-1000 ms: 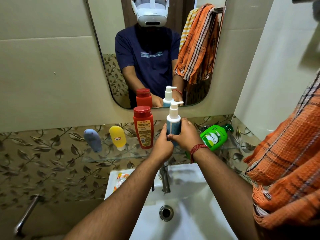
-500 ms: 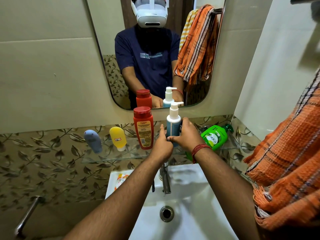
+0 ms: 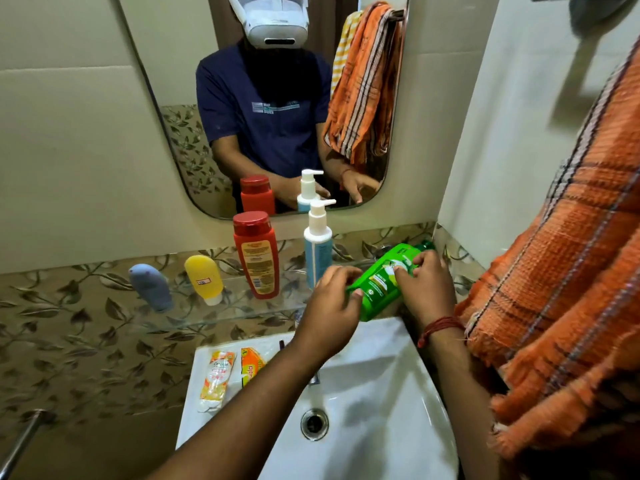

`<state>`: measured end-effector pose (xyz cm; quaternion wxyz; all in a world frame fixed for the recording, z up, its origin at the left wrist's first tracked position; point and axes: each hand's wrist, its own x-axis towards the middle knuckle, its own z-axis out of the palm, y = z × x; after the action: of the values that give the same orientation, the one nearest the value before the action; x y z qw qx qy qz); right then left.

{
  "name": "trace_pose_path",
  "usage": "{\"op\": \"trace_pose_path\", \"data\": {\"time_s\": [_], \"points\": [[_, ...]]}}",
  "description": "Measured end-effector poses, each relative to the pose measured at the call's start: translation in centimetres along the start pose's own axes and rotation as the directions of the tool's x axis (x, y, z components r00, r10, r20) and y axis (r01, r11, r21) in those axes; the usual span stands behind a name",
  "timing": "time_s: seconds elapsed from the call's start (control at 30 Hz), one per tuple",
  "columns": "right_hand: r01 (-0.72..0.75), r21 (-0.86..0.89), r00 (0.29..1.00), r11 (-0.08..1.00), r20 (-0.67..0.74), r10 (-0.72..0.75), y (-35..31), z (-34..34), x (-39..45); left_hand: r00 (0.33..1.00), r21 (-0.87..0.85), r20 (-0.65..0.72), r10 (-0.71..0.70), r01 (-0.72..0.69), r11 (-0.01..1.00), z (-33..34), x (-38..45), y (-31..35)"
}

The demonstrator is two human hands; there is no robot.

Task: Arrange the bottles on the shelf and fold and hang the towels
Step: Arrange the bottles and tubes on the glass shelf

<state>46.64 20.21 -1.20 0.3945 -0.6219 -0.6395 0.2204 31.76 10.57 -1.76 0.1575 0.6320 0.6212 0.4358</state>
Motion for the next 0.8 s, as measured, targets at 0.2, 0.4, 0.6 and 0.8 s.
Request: {"op": "trace_pose_path", "data": {"time_s": [0.2, 0.4, 0.6, 0.8], "points": [[-0.186, 0.094, 0.977, 0.978, 0.126, 0.173, 1.1, 0.0, -0.1, 0.940, 0.318, 0.281, -0.195, 0.101, 0.943, 1.8, 5.0, 2.4], [-0.390, 0.354, 0.912, 0.850, 0.275, 0.304, 1.3, 0.8, 0.2, 0.876, 0.228, 0.382, -0.294, 0.219, 0.949, 1.1, 5.6, 4.0], [-0.455, 0.527, 0.890, 0.718, 0.269, 0.367, 2.5, 1.6, 0.2, 0.922, 0.084, 0.290, -0.257, 0.243, 0.966, 1.8, 3.9, 3.3], [-0.207, 0.618, 0.977, 0.759, 0.089, 0.193, 1.3, 0.6, 0.1, 0.982, -0.115, 0.095, -0.164, 0.174, 0.978, 2.5, 2.9, 1.8]]}}
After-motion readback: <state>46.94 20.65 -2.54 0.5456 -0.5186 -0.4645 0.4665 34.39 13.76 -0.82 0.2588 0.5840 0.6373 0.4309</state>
